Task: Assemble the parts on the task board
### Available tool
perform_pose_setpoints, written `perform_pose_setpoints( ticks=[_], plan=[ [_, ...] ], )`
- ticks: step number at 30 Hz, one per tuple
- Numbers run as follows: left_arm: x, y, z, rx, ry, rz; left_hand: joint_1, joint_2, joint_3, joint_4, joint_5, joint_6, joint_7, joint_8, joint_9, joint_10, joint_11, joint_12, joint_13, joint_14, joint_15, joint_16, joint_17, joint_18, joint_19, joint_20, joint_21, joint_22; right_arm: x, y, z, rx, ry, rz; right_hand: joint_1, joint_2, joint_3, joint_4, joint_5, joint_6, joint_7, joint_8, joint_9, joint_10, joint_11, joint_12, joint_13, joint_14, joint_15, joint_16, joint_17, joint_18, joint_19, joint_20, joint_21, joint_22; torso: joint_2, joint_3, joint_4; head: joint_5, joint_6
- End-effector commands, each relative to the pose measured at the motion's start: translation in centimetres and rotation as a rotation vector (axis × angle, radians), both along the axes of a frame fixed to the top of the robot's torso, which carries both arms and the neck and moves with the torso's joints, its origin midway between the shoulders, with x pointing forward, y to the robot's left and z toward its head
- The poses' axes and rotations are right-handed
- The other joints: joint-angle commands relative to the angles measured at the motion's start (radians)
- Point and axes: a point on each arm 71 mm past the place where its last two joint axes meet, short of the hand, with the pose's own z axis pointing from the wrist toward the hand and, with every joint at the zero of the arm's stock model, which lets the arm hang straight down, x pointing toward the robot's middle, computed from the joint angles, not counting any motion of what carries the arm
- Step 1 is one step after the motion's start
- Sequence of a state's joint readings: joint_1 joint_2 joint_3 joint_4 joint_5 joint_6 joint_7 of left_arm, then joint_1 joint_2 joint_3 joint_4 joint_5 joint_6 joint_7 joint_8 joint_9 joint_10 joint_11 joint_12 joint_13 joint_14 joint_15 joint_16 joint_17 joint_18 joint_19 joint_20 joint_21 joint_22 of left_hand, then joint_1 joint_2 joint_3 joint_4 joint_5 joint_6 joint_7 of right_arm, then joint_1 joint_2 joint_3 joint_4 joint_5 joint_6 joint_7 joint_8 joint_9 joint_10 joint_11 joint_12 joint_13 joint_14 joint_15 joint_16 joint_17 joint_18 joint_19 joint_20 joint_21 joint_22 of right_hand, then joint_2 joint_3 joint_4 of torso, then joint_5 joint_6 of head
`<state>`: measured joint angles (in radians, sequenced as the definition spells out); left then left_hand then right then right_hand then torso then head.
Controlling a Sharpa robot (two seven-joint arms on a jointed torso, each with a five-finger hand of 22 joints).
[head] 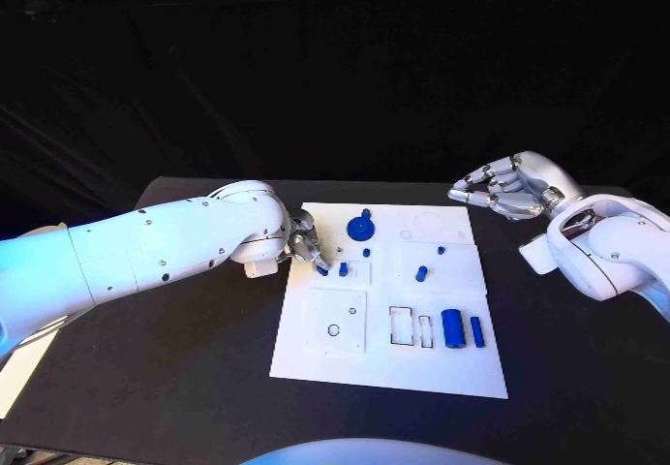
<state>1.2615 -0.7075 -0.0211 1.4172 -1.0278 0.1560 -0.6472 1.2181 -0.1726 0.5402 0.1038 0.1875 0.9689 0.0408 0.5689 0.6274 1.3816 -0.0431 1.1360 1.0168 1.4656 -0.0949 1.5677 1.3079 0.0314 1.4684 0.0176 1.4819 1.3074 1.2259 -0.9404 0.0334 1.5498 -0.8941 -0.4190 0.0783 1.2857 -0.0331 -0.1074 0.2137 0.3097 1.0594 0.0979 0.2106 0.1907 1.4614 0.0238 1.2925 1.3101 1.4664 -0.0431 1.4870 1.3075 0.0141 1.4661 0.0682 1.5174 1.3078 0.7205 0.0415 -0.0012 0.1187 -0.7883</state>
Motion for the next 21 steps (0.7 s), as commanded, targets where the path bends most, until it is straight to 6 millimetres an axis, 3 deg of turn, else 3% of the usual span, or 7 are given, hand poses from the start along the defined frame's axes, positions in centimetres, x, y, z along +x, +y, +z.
perform_pose_setpoints(
  ticks=[1,21],
  plan=[
    [-0.22,-0.37,-0.40,0.010,0.038,-0.024,-0.020,0.003,0.020,-0.036,0.001,0.021,-0.023,0.006,0.002,0.005,-0.007,0.021,0.020,0.105,-0.007,0.003,0.263,-0.006,0.065,-0.009,0.006,0.175,-0.09,0.14,-0.03,-0.005,0.001,0.015,-0.004,0.010,-0.006,0.003,0.003,-0.008,0.001,0.003,0.001,0.001,-0.006,-0.007,0.101,0.074,-0.007,-0.007,0.114,0.012,0.040,-0.008,-0.005,0.159,0.000,-0.0003,-0.0005,0.000,-0.001],
    [0.27,-0.49,-0.73,0.040,0.051,-0.034,-0.075,0.015,-0.050,-0.002,0.003,0.043,-0.031,0.015,0.006,0.022,-0.015,0.054,0.061,0.105,-0.014,0.003,0.263,-0.010,0.072,-0.016,0.019,0.190,-0.21,0.12,0.00,-0.004,0.004,0.017,-0.004,0.010,-0.006,0.003,0.003,-0.008,0.001,0.003,0.001,0.001,-0.006,-0.007,0.101,0.074,-0.007,-0.007,0.114,0.012,0.040,-0.008,-0.005,0.159,0.000,-0.0013,0.0005,-0.005,-0.008]
  ],
)
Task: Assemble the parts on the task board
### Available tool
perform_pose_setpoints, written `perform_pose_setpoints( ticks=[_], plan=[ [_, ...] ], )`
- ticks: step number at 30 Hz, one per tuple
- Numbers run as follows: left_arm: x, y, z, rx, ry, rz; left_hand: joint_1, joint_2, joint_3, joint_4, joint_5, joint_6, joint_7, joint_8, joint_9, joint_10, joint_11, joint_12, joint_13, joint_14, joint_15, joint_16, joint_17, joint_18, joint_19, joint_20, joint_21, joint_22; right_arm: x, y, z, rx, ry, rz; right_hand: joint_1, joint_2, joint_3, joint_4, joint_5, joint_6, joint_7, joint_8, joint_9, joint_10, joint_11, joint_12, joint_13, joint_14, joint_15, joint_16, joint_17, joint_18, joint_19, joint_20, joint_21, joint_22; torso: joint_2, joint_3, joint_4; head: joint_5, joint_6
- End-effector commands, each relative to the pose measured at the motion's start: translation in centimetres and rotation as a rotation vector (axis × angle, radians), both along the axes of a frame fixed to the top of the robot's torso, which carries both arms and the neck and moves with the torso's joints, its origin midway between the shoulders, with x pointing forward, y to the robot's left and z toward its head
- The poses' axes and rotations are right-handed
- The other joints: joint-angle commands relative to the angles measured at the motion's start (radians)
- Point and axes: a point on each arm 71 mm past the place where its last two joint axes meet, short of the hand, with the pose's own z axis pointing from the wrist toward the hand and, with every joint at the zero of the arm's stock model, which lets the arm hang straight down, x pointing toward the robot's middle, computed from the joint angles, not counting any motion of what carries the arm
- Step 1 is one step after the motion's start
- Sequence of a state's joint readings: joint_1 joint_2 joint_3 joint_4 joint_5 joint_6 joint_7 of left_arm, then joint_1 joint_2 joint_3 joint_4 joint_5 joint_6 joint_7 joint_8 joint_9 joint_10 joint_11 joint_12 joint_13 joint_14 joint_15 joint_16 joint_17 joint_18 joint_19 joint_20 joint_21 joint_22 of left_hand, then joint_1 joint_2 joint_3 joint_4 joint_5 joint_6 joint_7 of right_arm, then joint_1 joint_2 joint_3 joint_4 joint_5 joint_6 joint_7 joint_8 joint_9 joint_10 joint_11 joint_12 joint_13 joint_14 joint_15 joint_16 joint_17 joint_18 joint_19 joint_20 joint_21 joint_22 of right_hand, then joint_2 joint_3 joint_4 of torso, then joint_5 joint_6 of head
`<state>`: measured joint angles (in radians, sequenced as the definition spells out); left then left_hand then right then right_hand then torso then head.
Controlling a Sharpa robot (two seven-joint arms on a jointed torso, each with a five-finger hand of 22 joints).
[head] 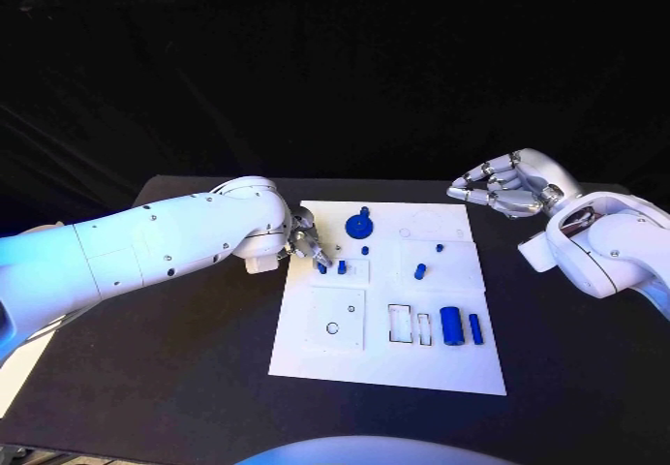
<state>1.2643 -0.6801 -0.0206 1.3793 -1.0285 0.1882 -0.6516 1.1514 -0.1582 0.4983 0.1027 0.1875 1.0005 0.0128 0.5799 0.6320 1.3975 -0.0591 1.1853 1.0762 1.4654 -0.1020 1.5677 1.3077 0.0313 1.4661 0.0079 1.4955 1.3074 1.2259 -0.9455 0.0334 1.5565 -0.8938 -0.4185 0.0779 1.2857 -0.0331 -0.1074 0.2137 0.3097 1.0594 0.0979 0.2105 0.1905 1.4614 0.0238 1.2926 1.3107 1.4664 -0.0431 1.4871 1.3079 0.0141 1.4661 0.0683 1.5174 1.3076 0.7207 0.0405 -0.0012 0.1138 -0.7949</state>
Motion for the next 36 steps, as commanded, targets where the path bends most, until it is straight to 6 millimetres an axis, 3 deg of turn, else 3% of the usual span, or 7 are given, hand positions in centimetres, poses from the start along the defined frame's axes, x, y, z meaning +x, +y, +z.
perform_pose_setpoints(
  ticks=[1,12,23,32,36],
  plan=[
    [-0.3,-0.2,-0.6,0.023,0.032,-0.025,-0.015,0.001,-0.014,0.003,0.003,0.013,-0.004,0.004,0.002,0.007,0.001,0.005,0.003,0.105,-0.007,0.003,0.263,-0.010,0.075,-0.006,0.007,0.192,-0.1,0.2,0.0,-0.005,0.003,0.015,-0.004,0.010,-0.006,0.003,0.003,-0.008,0.001,0.003,0.001,0.001,-0.006,-0.007,0.100,0.074,-0.007,-0.007,0.113,0.012,0.040,-0.008,-0.005,0.159,0.000,-0.0002,0.0003,0.000,-0.001],
    [-0.1,-0.2,-0.7,0.030,0.029,-0.022,-0.047,-0.005,-0.059,0.025,0.002,0.020,-0.005,0.008,0.005,0.010,0.000,0.011,0.011,0.105,-0.008,0.003,0.263,-0.011,0.077,-0.008,0.010,0.196,-0.1,0.2,0.0,-0.004,0.002,0.016,-0.004,0.010,-0.006,0.003,0.003,-0.008,0.001,0.003,0.001,0.001,-0.006,-0.007,0.100,0.074,-0.007,-0.007,0.113,0.012,0.040,-0.008,-0.005,0.159,0.000,-0.0002,0.0003,0.000,-0.001],
    [0.0,0.1,-0.7,0.026,0.018,-0.004,-0.075,-0.005,-0.148,0.060,0.001,0.023,-0.006,0.015,0.011,0.011,-0.001,0.013,0.017,0.105,-0.009,0.003,0.263,-0.012,0.078,-0.009,0.012,0.199,-0.1,0.2,0.0,-0.002,-0.001,0.016,-0.004,0.009,-0.010,0.004,0.003,-0.011,0.001,0.003,0.003,0.000,-0.006,-0.009,0.099,0.073,-0.007,-0.008,0.111,0.012,0.039,-0.008,-0.006,0.158,0.000,0.0002,-0.0003,0.001,0.001],
    [0.0,0.7,-0.5,0.004,-0.003,0.027,-0.110,-0.005,-0.267,0.117,-0.002,0.020,-0.004,0.020,0.016,0.009,0.001,0.010,0.016,0.105,-0.008,0.003,0.263,-0.011,0.077,-0.008,0.010,0.198,-0.1,0.1,0.0,-0.003,0.000,0.015,-0.005,0.009,-0.011,0.004,0.003,-0.012,0.001,0.003,0.003,0.000,-0.006,-0.009,0.099,0.073,-0.007,-0.009,0.111,0.013,0.039,-0.008,-0.006,0.157,0.000,-0.0004,0.0000,0.000,0.003],
    [-0.1,1.1,-0.3,-0.080,-0.015,0.094,-0.115,0.001,-0.339,0.154,-0.002,-0.012,0.005,0.015,0.017,-0.030,0.007,-0.045,-0.048,0.105,-0.005,0.003,0.263,0.000,0.060,-0.007,-0.031,0.159,-0.1,0.1,0.0,-0.003,0.000,0.015,-0.005,0.009,-0.011,0.004,0.003,-0.012,0.001,0.003,0.003,0.000,-0.006,-0.009,0.099,0.073,-0.007,-0.009,0.111,0.013,0.039,-0.008,-0.006,0.157,0.000,0.0001,0.0003,-0.002,0.003]
  ],
)
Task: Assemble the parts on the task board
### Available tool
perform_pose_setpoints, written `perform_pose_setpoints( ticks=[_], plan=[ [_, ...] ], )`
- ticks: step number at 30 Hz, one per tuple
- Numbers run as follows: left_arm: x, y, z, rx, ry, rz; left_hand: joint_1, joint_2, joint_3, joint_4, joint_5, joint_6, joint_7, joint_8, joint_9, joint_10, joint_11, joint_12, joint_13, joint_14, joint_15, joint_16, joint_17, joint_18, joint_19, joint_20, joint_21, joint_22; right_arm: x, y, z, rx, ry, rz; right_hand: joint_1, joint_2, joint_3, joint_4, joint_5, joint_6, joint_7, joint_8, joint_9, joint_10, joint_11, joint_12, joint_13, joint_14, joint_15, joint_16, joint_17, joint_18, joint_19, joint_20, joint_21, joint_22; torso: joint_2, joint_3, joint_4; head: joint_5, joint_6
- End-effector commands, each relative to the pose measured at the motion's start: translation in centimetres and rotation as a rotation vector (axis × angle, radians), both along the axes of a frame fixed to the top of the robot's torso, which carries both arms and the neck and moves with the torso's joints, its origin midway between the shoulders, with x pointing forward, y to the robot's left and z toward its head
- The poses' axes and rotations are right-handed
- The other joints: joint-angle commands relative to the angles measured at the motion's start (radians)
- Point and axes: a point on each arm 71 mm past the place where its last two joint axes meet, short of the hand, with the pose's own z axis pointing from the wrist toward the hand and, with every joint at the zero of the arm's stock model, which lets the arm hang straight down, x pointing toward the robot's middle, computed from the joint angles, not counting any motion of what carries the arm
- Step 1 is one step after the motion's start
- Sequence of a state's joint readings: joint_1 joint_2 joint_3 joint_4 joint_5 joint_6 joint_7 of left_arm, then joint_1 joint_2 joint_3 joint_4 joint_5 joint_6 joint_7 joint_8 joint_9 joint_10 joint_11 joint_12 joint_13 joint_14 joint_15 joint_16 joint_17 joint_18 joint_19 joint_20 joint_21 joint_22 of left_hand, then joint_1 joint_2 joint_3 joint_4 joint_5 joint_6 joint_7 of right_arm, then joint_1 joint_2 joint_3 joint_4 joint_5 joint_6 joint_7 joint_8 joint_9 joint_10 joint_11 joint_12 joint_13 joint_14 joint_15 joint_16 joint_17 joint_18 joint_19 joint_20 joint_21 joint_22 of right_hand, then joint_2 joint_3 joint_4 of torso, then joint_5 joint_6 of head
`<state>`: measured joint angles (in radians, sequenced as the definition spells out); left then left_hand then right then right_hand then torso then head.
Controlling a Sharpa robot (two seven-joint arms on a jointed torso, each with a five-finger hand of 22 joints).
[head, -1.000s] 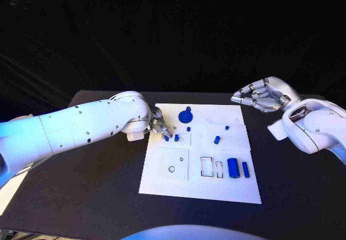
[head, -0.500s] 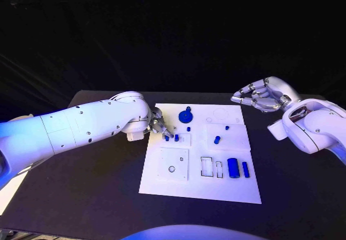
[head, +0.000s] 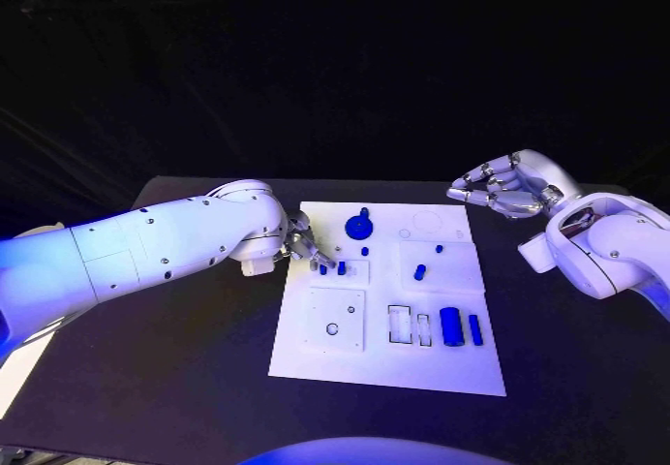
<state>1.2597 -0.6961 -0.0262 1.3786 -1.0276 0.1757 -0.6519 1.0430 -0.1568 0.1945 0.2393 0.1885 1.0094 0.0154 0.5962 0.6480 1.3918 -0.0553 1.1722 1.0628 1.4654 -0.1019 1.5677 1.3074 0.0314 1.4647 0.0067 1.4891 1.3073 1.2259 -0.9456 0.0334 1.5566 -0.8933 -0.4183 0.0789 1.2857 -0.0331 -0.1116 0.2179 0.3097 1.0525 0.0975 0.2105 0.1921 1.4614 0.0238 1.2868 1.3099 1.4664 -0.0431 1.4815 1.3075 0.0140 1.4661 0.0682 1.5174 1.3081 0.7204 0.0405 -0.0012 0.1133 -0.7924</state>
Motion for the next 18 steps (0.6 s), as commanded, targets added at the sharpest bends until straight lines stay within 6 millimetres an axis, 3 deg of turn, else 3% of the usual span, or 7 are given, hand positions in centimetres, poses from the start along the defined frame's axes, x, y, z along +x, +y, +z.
perform_pose_setpoints(
  ticks=[1,3,8,10,13,16,18],
  plan=[
    [0.0,0.2,0.2,-0.108,-0.018,0.087,-0.005,-0.001,-0.058,0.028,-0.022,-0.040,0.009,-0.007,-0.001,-0.050,0.009,-0.069,-0.078,0.105,-0.003,0.003,0.263,0.003,0.056,-0.003,-0.036,0.149,-0.1,0.1,0.0,-0.003,0.000,0.015,-0.004,0.009,-0.006,0.000,0.003,-0.005,0.002,0.003,0.001,0.000,-0.006,-0.003,0.100,0.073,-0.007,-0.003,0.111,0.013,0.039,-0.008,-0.006,0.157,0.000,0.0001,0.0004,-0.001,0.001],
    [0.0,0.3,0.3,-0.173,-0.020,0.127,0.012,0.004,-0.112,0.049,-0.059,-0.081,0.025,-0.023,-0.012,-0.116,0.024,-0.164,-0.187,0.105,0.008,0.003,0.263,0.014,0.037,0.005,-0.081,0.108,0.0,0.1,0.0,-0.003,0.000,0.014,-0.004,0.009,-0.007,0.000,0.003,-0.006,0.002,0.003,0.001,0.000,-0.006,-0.003,0.099,0.073,-0.007,-0.003,0.111,0.013,0.039,-0.008,-0.006,0.157,0.000,-0.0003,0.0005,-0.002,0.002],
    [0.1,0.5,0.5,-0.314,-0.022,0.196,0.031,0.033,-0.199,0.053,-0.058,-0.139,0.051,-0.047,-0.040,-0.219,0.048,-0.302,-0.348,0.105,0.028,0.003,0.263,0.032,0.010,0.022,-0.154,0.044,0.0,0.1,0.0,-0.003,0.000,0.014,-0.004,0.009,-0.007,0.000,0.003,-0.007,0.002,0.002,0.002,0.000,-0.006,-0.003,0.099,0.073,-0.007,-0.003,0.111,0.013,0.039,-0.008,-0.006,0.157,0.000,-0.0001,0.0005,-0.003,0.003],
    [0.2,0.6,0.7,-0.359,-0.033,0.218,0.035,0.039,-0.224,0.054,-0.058,-0.154,0.060,-0.055,-0.054,-0.236,0.055,-0.318,-0.369,0.105,0.035,0.003,0.263,0.038,0.002,0.029,-0.181,0.020,0.0,0.1,0.0,-0.003,0.000,0.014,-0.004,0.009,-0.007,0.000,0.003,-0.007,0.002,0.002,0.002,0.000,-0.006,-0.003,0.099,0.073,-0.007,-0.003,0.111,0.013,0.039,-0.008,-0.006,0.157,0.000,0.0001,0.0007,-0.004,0.004],
    [0.4,0.8,1.0,-0.429,-0.069,0.239,0.067,0.050,-0.252,0.058,-0.053,-0.197,0.085,-0.070,-0.082,-0.302,0.078,-0.360,-0.402,0.058,0.053,-0.098,0.119,0.080,-0.081,0.048,-0.386,-0.156,0.0,0.1,-0.1,-0.004,0.001,0.014,-0.004,0.009,-0.007,0.000,0.003,-0.007,0.002,0.002,0.002,0.000,-0.006,-0.003,0.099,0.073,-0.007,-0.003,0.111,0.013,0.039,-0.008,-0.006,0.157,0.000,0.0003,-0.0002,-0.005,0.006],
    [0.6,0.6,1.6,-0.524,-0.136,0.223,0.180,0.079,-0.222,0.021,-0.046,-0.235,0.106,-0.078,-0.104,-0.386,0.103,-0.412,-0.441,-0.049,0.074,-0.283,-0.107,0.138,-0.228,0.065,-0.708,-0.421,0.0,0.1,-0.1,-0.004,0.001,0.013,-0.004,0.009,-0.007,0.000,0.003,-0.007,0.002,0.002,0.002,0.000,-0.006,-0.003,0.099,0.073,-0.007,-0.003,0.111,0.013,0.039,-0.008,-0.006,0.157,0.000,0.0003,0.0006,-0.007,0.009],
    [0.7,0.3,2.0,-0.566,-0.187,0.189,0.282,0.096,-0.185,-0.022,-0.045,-0.268,0.126,-0.095,-0.124,-0.452,0.123,-0.461,-0.475,-0.138,0.092,-0.415,-0.252,0.144,-0.282,0.079,-0.800,-0.487,0.0,0.0,-0.1,-0.004,0.001,0.012,-0.004,0.009,-0.007,0.000,0.003,-0.007,0.002,0.002,0.002,0.000,-0.006,-0.003,0.099,0.073,-0.007,-0.003,0.111,0.013,0.039,-0.008,-0.006,0.157,0.000,0.0002,0.0015,-0.011,0.012]
  ],
)
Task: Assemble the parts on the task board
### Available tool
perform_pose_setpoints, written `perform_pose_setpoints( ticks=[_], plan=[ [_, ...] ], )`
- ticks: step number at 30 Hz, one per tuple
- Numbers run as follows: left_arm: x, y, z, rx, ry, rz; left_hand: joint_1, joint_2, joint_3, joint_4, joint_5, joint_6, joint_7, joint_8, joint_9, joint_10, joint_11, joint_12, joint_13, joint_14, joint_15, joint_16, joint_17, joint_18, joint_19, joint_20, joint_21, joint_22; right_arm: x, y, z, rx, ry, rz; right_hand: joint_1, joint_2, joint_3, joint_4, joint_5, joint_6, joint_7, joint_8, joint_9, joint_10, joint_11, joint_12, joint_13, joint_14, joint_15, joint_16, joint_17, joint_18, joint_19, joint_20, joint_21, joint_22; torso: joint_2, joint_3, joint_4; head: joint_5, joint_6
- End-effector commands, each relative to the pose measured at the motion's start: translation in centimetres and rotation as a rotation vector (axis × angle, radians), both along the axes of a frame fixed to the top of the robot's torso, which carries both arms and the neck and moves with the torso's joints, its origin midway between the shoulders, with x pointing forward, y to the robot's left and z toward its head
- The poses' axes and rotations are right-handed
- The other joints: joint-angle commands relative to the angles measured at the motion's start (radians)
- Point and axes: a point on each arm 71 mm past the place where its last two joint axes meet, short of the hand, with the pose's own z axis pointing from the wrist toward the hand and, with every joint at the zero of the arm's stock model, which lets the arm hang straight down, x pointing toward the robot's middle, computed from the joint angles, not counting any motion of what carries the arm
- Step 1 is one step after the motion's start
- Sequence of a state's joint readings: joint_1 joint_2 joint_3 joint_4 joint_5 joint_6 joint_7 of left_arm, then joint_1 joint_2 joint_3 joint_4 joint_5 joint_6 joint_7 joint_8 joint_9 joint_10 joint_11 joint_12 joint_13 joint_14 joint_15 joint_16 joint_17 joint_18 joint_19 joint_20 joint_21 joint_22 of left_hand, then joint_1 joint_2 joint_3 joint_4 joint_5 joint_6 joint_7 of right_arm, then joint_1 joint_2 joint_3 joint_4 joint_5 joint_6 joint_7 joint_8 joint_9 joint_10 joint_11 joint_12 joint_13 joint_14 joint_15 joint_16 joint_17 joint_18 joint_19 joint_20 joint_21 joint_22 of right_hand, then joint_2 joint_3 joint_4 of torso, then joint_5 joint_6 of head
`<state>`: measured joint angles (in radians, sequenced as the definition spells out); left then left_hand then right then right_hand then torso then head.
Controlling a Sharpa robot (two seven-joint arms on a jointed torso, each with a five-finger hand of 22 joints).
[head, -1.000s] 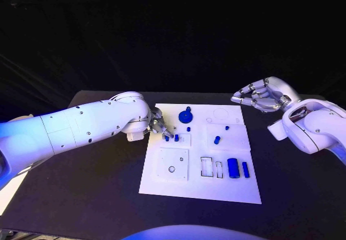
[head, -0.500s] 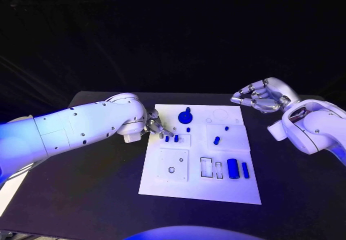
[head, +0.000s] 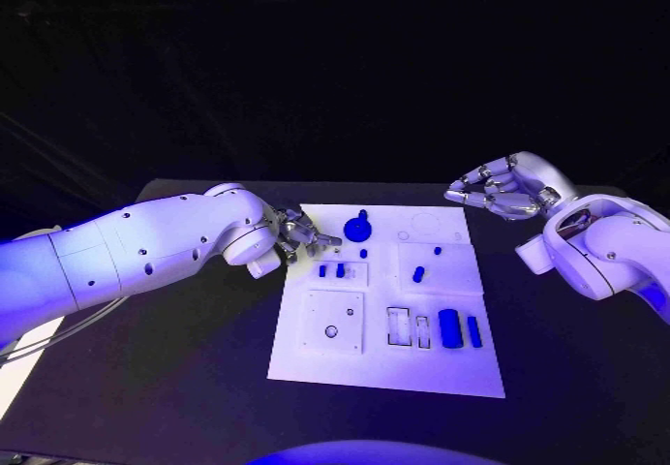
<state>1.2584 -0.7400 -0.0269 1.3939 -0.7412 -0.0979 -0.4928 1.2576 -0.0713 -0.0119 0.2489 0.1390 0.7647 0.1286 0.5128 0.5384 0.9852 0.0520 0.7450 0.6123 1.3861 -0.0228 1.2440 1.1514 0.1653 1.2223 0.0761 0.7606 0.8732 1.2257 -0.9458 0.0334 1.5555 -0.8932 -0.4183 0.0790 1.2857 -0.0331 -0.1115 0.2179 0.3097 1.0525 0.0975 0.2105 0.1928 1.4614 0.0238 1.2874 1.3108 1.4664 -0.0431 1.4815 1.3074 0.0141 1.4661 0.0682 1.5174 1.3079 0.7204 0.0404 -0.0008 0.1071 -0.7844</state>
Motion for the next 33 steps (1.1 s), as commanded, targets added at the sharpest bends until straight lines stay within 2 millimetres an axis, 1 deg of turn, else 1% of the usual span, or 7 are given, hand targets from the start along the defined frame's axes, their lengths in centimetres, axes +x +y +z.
perform_pose_setpoints(
  ticks=[1,5,10,12,14,18,33],
  plan=[
    [0.4,-1.0,1.4,-0.185,-0.168,-0.013,0.091,0.013,0.030,-0.042,0.004,-0.030,0.017,-0.016,-0.020,-0.059,0.021,-0.046,-0.033,-0.079,0.017,-0.121,-0.127,0.011,-0.047,0.012,-0.083,-0.060,-0.1,0.1,0.0,-0.004,0.001,0.013,-0.004,0.009,-0.007,0.000,0.003,-0.007,0.002,0.002,0.001,0.000,-0.006,-0.004,0.098,0.073,-0.007,-0.003,0.112,0.013,0.039,-0.008,-0.006,0.157,0.000,0.0002,0.0012,-0.005,0.005],
    [0.2,-2.6,2.4,-0.152,-0.394,-0.161,0.261,0.011,0.125,-0.122,-0.011,-0.019,0.037,-0.075,-0.105,-0.107,0.045,-0.170,-0.153,-0.199,0.033,-0.305,-0.318,0.015,-0.078,0.035,-0.171,-0.126,0.0,0.0,0.0,-0.004,0.001,0.012,-0.004,0.009,-0.007,0.000,0.003,-0.007,0.002,0.002,0.001,0.000,-0.006,-0.004,0.098,0.073,-0.007,-0.003,0.112,0.013,0.039,-0.008,-0.006,0.157,0.000,-0.0006,0.0008,-0.011,0.010],
    [-0.4,-4.6,2.7,-0.051,-0.562,-0.313,0.286,-0.047,0.173,-0.146,-0.023,0.037,0.027,-0.154,-0.211,-0.085,0.038,-0.275,-0.278,-0.202,0.034,-0.366,-0.402,0.021,-0.052,0.028,-0.203,-0.161,0.0,0.1,-0.1,-0.005,0.002,0.013,-0.004,0.009,-0.007,0.000,0.003,-0.007,0.002,0.002,0.001,0.000,-0.006,-0.004,0.098,0.073,-0.007,-0.003,0.112,0.013,0.039,-0.008,-0.006,0.157,0.001,-0.0005,-0.0012,-0.014,0.014],
    [-0.5,-5.3,2.6,-0.008,-0.597,-0.354,0.275,-0.058,0.185,-0.144,-0.023,0.065,0.022,-0.182,-0.248,-0.063,0.036,-0.303,-0.320,-0.127,0.027,-0.286,-0.330,0.019,-0.013,0.027,-0.198,-0.167,0.0,0.1,-0.1,-0.005,0.003,0.014,-0.004,0.010,-0.008,0.000,0.003,-0.008,0.002,0.002,0.001,0.001,-0.005,-0.001,0.100,0.074,-0.007,-0.002,0.113,0.012,0.040,-0.008,-0.005,0.158,0.000,-0.0004,-0.0012,-0.015,0.015],
    [-0.6,-5.9,2.4,0.040,-0.620,-0.391,0.257,-0.071,0.192,-0.137,-0.023,0.092,0.018,-0.207,-0.281,-0.037,0.033,-0.325,-0.358,0.006,0.023,-0.087,-0.129,0.018,0.060,0.023,-0.166,-0.158,0.0,0.1,-0.1,-0.005,0.003,0.016,-0.004,0.010,-0.008,0.000,0.003,-0.008,0.002,0.002,0.001,0.001,-0.005,-0.001,0.100,0.074,-0.007,-0.002,0.113,0.012,0.040,-0.008,-0.005,0.158,0.001,0.0000,-0.0010,-0.017,0.017],
    [-0.6,-6.9,1.9,0.127,-0.636,-0.441,0.235,-0.087,0.207,-0.128,-0.021,0.141,0.013,-0.239,-0.327,0.010,0.027,-0.354,-0.413,0.106,0.016,0.110,0.088,-0.025,0.194,0.014,0.101,0.059,0.0,0.2,-0.1,-0.005,0.004,0.017,-0.004,0.010,-0.008,0.000,0.003,-0.008,0.002,0.002,0.001,0.001,-0.005,-0.001,0.100,0.074,-0.007,-0.002,0.113,0.012,0.040,-0.008,-0.005,0.158,0.002,-0.0004,-0.0002,-0.021,0.020],
    [0.2,-8.5,0.3,0.303,-0.585,-0.487,0.218,-0.101,0.246,-0.121,-0.010,0.241,-0.003,-0.286,-0.389,0.100,0.011,-0.415,-0.500,0.127,0.000,0.144,0.094,-0.053,0.263,-0.004,0.274,0.209,0.0,0.3,-0.2,-0.004,0.005,0.021,-0.004,0.010,-0.008,0.000,0.003,-0.008,0.002,0.002,0.001,0.001,-0.005,-0.001,0.100,0.074,-0.007,-0.002,0.113,0.012,0.040,-0.008,-0.005,0.158,0.001,0.0003,-0.0006,-0.024,0.020]
  ],
)
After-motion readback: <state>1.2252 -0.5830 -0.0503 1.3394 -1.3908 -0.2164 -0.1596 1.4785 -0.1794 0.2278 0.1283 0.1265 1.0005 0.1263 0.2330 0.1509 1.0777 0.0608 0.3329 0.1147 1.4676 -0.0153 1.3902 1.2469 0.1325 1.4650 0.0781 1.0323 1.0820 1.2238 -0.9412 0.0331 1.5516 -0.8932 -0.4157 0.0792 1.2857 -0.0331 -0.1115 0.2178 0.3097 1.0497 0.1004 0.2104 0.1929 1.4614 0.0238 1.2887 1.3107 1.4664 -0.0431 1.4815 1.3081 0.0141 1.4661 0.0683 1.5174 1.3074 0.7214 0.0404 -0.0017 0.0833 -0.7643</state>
